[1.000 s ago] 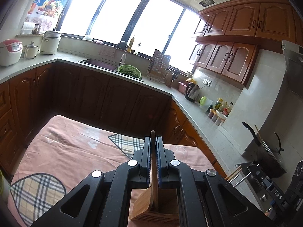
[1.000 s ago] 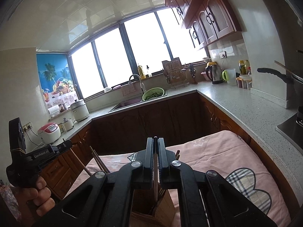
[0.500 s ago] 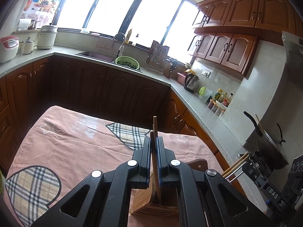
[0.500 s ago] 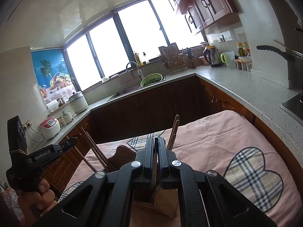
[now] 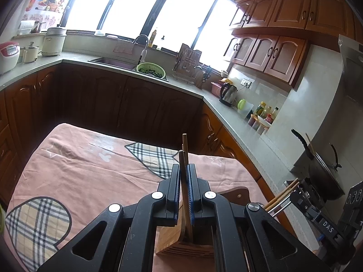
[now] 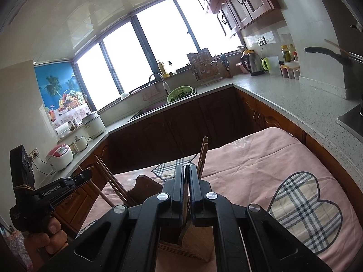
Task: Organize utensils
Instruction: 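Lift both held chopsticks and carry them over the utensil holder, then open both tools to drop the chopsticks into the holder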
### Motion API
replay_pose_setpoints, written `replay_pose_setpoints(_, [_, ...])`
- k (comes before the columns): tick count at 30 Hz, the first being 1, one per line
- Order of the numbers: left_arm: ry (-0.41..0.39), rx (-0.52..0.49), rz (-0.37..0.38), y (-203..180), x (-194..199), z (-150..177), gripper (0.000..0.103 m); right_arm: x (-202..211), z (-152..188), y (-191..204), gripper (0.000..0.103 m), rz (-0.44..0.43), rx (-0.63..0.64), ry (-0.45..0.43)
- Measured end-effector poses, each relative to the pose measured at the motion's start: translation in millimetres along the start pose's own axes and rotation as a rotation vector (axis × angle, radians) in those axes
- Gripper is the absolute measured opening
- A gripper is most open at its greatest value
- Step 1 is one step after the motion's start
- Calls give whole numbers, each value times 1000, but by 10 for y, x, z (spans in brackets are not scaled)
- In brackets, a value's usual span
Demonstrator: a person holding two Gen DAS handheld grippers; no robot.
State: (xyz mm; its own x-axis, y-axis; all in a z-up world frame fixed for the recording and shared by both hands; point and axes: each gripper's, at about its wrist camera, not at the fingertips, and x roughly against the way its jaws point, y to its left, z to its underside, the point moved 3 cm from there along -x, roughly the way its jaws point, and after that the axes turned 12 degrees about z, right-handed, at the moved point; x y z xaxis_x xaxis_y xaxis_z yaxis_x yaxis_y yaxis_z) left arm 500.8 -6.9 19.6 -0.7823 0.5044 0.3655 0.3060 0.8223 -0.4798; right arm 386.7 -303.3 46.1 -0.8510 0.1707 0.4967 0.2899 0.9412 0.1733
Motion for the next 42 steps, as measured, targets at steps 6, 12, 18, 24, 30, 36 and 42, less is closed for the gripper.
replay_pose_setpoints(6, [2, -3, -4, -18, -25, -20, 4, -13, 9, -13, 4, 0, -2, 3])
replay_pose_setpoints(12, [1, -8, -9, -37, -35, -18, 4, -32, 11, -29, 4, 2, -10, 8])
replay_pose_setpoints(18, [10, 3, -8, -33, -50, -18, 10, -37, 20, -15, 7, -8, -16, 16])
replay_pose_setpoints(24, [-1, 13, -16, -18, -31, -23, 23, -6, 23, 16, 13, 9, -2, 5])
replay_pose_setpoints(30, [1, 16, -27, -16, -20, 2, 38, 20, 30, -9, 39, 12, -15, -3])
replay_pose_setpoints(36, [-15, 30, -42, -7, 76, 45, 78, 46, 49, -69, 87, -8, -47, -11])
replay_pose_setpoints(42, [-18, 23, -57, -46, 202, 132, 88, 114, 59, -104, 101, -12, -61, -23])
